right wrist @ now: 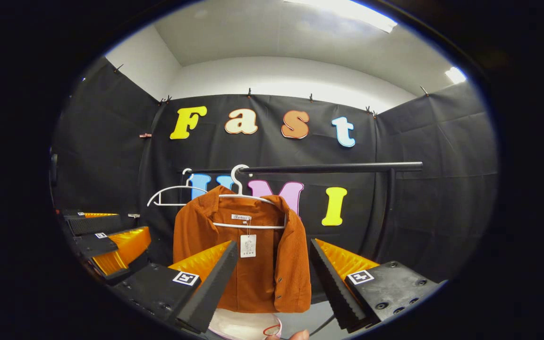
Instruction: Grasp the clothes on the hanger with both hands and then place them into the laundry hamper below.
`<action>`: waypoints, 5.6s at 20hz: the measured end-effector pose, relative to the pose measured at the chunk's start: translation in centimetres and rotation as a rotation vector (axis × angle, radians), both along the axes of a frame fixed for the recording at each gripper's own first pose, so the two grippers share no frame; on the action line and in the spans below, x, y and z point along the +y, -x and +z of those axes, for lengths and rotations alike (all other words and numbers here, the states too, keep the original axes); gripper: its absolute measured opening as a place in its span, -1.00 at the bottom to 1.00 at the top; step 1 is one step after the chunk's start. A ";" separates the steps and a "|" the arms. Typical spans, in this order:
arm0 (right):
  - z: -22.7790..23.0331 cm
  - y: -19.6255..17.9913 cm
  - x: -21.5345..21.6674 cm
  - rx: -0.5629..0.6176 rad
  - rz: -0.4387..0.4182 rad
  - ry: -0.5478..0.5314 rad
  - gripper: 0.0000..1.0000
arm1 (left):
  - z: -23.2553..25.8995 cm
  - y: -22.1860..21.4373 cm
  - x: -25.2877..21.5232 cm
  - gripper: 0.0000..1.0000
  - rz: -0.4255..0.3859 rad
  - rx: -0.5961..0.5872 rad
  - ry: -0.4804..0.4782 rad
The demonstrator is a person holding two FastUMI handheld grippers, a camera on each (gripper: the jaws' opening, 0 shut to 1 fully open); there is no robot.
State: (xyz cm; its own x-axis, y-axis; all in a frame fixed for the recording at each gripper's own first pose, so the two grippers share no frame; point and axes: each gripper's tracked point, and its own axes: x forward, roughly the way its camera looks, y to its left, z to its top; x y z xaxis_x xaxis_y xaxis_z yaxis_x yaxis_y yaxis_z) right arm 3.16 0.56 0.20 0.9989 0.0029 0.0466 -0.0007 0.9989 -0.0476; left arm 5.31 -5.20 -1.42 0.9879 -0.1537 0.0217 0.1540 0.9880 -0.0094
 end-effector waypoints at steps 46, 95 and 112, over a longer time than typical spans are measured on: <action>-7.9 -28.6 -7.2 0.379 0.200 -0.345 -0.78 | -0.4 -21.7 -3.8 -0.91 0.011 0.166 0.118; -33.5 -16.9 7.6 0.671 0.415 -0.364 -0.87 | -27.7 -18.0 -8.5 -0.90 -0.180 0.526 0.113; -52.6 -11.0 0.1 1.079 0.168 0.057 0.80 | -44.2 -14.9 -7.8 0.92 -0.071 0.896 -0.064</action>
